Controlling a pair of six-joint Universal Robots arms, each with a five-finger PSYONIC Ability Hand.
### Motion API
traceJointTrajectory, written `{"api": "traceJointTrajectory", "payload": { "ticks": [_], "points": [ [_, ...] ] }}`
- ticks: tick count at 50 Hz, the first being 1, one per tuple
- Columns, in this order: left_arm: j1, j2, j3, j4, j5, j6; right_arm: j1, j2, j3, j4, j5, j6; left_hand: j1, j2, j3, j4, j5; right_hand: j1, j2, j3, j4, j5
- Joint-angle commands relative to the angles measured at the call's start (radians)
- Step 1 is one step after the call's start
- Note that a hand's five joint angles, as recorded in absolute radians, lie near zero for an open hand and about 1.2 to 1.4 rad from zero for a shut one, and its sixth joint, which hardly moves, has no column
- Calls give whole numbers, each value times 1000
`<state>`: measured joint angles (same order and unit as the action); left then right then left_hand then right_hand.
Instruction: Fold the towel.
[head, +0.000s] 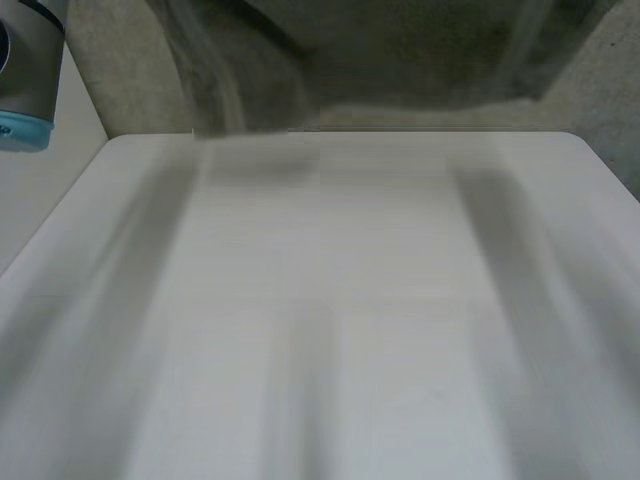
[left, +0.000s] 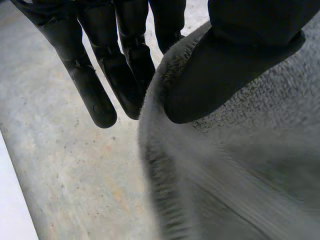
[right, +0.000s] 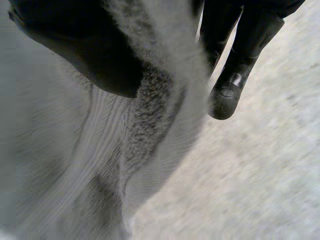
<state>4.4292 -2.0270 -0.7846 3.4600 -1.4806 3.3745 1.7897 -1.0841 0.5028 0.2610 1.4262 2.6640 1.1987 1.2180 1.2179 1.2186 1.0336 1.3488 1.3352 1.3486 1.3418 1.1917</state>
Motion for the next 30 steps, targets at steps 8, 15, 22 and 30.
{"api": "traceJointTrajectory", "payload": {
  "ticks": [8,15,22,30],
  "points": [
    [45,106,-640,14,16,-7,11,-10,466,216,-65,-182,198,178,178,178,188,47,61,48,54,30],
    [49,116,-883,143,22,-4,10,-7,763,67,-92,-196,198,178,178,178,188,47,61,48,54,30],
    [56,120,-1027,297,80,3,5,-25,1008,-150,-82,-188,198,178,178,178,188,-148,-134,-147,-141,-165],
    [56,142,-1042,323,82,2,-1,-48,1146,-354,-67,-190,198,178,178,178,188,-529,-516,-529,-522,-547]
  ]
}}
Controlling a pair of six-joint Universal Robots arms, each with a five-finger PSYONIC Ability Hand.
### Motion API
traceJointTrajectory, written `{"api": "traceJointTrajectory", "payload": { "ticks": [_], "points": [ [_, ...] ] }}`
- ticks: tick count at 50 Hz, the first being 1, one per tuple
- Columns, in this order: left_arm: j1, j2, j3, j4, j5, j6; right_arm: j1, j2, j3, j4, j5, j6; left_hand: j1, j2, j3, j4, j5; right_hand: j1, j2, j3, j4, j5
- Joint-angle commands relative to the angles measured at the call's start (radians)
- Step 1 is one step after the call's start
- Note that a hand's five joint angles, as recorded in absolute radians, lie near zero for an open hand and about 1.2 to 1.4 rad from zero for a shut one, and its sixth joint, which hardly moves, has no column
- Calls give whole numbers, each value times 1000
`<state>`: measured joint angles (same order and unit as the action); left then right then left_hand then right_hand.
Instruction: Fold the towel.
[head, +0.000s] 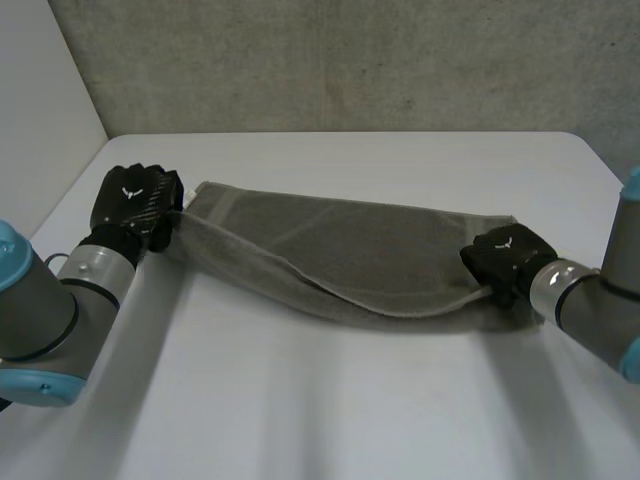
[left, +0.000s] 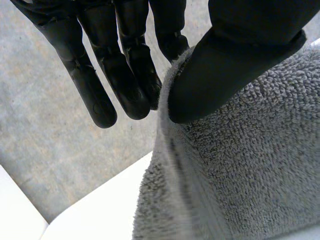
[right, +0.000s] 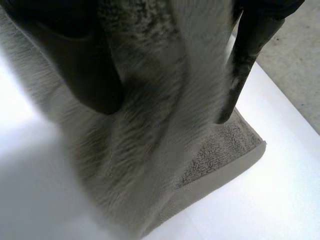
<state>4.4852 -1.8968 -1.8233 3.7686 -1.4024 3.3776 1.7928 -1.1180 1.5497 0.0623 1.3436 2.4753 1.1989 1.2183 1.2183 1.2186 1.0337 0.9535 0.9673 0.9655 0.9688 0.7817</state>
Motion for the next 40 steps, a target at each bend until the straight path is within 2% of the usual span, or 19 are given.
{"api": "traceJointTrajectory", "payload": {
  "ticks": [1,3,8,22,40],
  "points": [
    [0,11,-5,14,3,-1,-4,-14,99,-156,16,-1,197,178,178,178,188,-135,-148,-147,-150,-137],
    [0,11,-7,14,3,-1,-4,-17,124,-167,25,1,197,178,178,178,188,-260,-274,-272,-276,-263],
    [0,13,-22,16,3,-1,-6,-54,151,-165,52,4,197,178,178,178,188,-375,-389,-387,-390,-378],
    [8,19,-28,14,5,-1,-6,-190,254,-176,51,4,197,178,178,178,188,-352,-366,-364,-367,-355],
    [8,15,-33,16,5,0,-3,-209,329,-180,48,8,197,178,178,178,188,-167,-181,-179,-182,-170]
  ]
}}
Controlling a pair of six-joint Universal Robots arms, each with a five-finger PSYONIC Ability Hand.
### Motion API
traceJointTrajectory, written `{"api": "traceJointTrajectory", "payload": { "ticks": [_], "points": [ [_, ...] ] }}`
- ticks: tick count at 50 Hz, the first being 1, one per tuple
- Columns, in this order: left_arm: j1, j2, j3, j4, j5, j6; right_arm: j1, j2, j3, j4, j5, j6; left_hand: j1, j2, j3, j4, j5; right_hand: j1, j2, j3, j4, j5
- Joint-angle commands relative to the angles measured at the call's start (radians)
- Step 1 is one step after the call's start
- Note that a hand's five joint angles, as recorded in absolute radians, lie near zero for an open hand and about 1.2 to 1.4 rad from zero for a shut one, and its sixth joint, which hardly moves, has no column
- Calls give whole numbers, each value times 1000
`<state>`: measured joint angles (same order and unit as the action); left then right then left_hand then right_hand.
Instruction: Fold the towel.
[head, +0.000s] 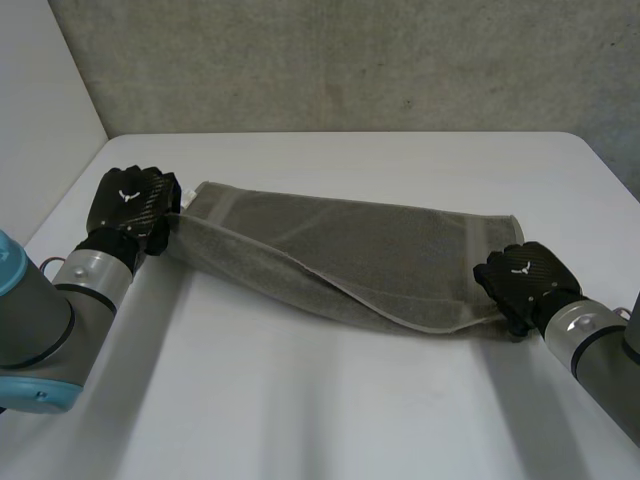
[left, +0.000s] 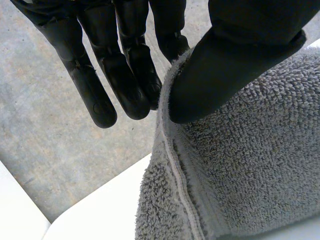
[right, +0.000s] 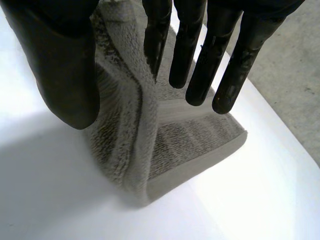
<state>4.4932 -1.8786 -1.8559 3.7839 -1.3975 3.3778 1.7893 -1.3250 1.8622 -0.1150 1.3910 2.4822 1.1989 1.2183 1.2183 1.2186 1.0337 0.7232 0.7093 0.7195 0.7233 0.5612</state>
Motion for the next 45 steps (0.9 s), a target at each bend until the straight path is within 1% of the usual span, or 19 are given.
{"api": "traceJointTrajectory", "payload": {
  "ticks": [1,2,3,4,5,6,12,14,17,19,21,24,25,26,30,34,38,43,45],
  "points": [
    [0,-4,0,0,0,0,-1,-6,20,-3,-1,1,197,178,178,178,188,145,159,149,145,132],
    [0,-4,0,0,0,0,-1,-6,20,-3,-1,1,197,178,178,178,188,146,160,149,146,133],
    [0,-4,-2,-1,0,0,-1,-16,25,-9,-4,3,197,178,178,178,188,262,276,266,262,249],
    [0,-4,-2,-1,0,0,-1,-28,29,-18,-12,4,197,178,178,178,188,469,483,473,469,457],
    [0,-4,-2,-1,0,0,-1,-28,29,-18,-12,4,197,178,178,178,188,471,485,475,471,459],
    [0,-4,-3,-1,0,2,-1,-48,37,-32,-21,9,197,178,178,178,188,671,685,675,671,659],
    [3,13,-20,-16,2,23,-5,-140,61,-68,-66,41,197,178,178,178,188,673,687,677,673,661],
    [7,33,-37,-19,6,43,-69,-207,57,-60,-104,92,197,178,178,178,188,673,687,677,673,661],
    [26,97,-89,-38,27,104,-113,-233,51,-49,-124,106,197,178,178,178,188,673,687,677,673,661],
    [41,136,-123,-59,46,147,-192,-275,26,32,-170,106,197,178,178,178,188,673,687,677,673,661],
    [66,232,-185,-134,80,243,-229,-281,0,93,-193,104,197,178,178,178,188,673,687,677,673,661],
    [73,297,-213,-185,94,287,-299,-283,-62,235,-246,93,197,178,178,178,188,673,687,677,673,661],
    [77,359,-236,-238,106,319,-300,-283,-63,236,-247,93,197,178,178,178,188,673,687,677,673,661],
    [78,418,-255,-291,116,337,-330,-284,-86,301,-277,75,197,178,178,178,188,673,687,677,673,661],
    [70,513,-275,-392,127,342,-393,-287,-136,484,-358,-50,197,178,178,178,188,673,687,677,673,661],
    [66,619,-287,-538,130,344,-412,-283,-156,604,-382,-164,197,178,178,178,188,673,687,677,673,661],
    [63,633,-290,-595,132,345,-427,-261,-175,725,-391,-305,197,178,178,178,188,673,687,677,673,661],
    [73,595,-282,-572,132,347,-416,-195,-196,718,-391,-307,197,178,178,178,188,673,687,677,673,661],
    [74,509,-266,-509,132,345,-413,-172,-204,707,-391,-296,197,178,178,178,188,673,687,677,673,661]
  ]
}}
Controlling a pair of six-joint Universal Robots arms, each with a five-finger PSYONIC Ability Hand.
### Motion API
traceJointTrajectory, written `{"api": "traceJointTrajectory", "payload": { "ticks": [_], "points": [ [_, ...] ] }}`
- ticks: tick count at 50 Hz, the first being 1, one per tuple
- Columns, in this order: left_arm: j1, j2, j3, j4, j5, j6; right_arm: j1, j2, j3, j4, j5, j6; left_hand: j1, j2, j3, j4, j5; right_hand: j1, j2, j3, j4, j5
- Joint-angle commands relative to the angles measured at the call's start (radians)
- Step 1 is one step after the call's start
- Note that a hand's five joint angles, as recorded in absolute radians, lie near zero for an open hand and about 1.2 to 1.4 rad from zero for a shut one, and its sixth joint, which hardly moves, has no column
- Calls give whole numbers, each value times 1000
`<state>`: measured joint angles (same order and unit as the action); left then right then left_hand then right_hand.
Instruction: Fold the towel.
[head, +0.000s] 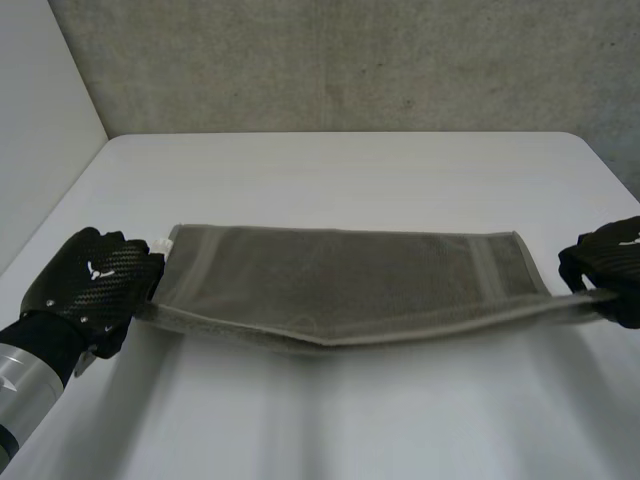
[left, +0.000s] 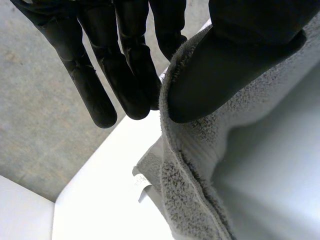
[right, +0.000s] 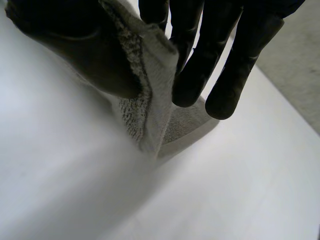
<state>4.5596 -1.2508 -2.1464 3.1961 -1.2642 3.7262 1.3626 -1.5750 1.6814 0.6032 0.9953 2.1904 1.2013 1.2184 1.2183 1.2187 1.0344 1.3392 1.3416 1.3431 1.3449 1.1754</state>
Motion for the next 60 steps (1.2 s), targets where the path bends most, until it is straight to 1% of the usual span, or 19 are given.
{"api": "traceJointTrajectory", "payload": {
  "ticks": [1,3,6,8,9,13,15,22,31,40,41,42,43,44,45,47,51,55,60],
  "points": [
    [7,-119,25,79,-1,-3,16,99,-34,-26,5,11,195,178,178,178,187,57,55,53,51,46],
    [-5,-209,74,160,-6,-5,24,119,-51,-51,16,37,195,178,178,178,187,57,55,53,51,46],
    [-10,-260,103,194,-7,-6,46,173,-93,-109,34,101,195,178,178,178,187,57,55,53,51,46],
    [-33,-385,187,238,-14,-11,62,202,-115,-137,51,139,195,178,178,178,187,57,55,53,51,46],
    [-33,-386,187,239,-14,-11,84,228,-139,-164,71,170,195,178,178,178,187,57,55,53,51,46],
    [-79,-568,333,269,-17,-11,133,273,-186,-221,120,224,195,178,178,178,187,57,55,53,51,46],
    [-82,-626,386,278,-17,-14,168,323,-227,-290,164,271,195,178,178,178,187,57,55,53,51,46],
    [-87,-858,600,315,-12,-61,219,415,-290,-442,223,379,195,178,178,178,187,57,55,53,51,46],
    [-87,-990,744,357,-9,-101,271,532,-359,-598,302,425,195,178,178,178,187,57,55,53,51,46],
    [-87,-1090,827,412,-3,-100,308,629,-404,-623,364,425,195,178,178,178,187,-4,-6,-7,-9,-14],
    [-87,-1101,833,416,-1,-100,314,641,-410,-623,374,425,-139,-156,-156,-156,-147,-463,-465,-467,-468,-474],
    [-87,-1101,833,416,-1,-100,319,648,-411,-623,390,425,-142,-159,-159,-160,-150,-900,-903,-904,-906,-911],
    [-87,-1108,836,416,-1,-100,319,649,-411,-623,390,425,-689,-706,-706,-706,-696,-905,-907,-909,-911,-916],
    [-87,-1108,836,416,-1,-100,323,653,-411,-623,407,427,-694,-711,-711,-712,-702,-1165,-1167,-1169,-1170,-1175],
    [-87,-1115,838,416,2,-97,323,653,-411,-623,407,427,-1027,-1044,-1044,-1044,-1034,-1165,-1167,-1169,-1170,-1175],
    [-87,-1115,838,416,2,-95,326,644,-410,-623,439,428,-1027,-1044,-1044,-1044,-1034,-1165,-1167,-1169,-1170,-1175],
    [-85,-1107,839,412,0,-100,328,612,-396,-623,442,430,-1027,-1044,-1044,-1044,-1034,-1165,-1167,-1169,-1170,-1175],
    [-83,-1081,839,404,-1,-101,328,515,-358,-634,441,449,-1027,-1044,-1044,-1044,-1034,-1165,-1167,-1169,-1170,-1175],
    [-83,-966,795,384,0,-101,326,422,-306,-635,433,469,-1027,-1044,-1044,-1044,-1034,-1165,-1167,-1169,-1170,-1175]
  ]
}}
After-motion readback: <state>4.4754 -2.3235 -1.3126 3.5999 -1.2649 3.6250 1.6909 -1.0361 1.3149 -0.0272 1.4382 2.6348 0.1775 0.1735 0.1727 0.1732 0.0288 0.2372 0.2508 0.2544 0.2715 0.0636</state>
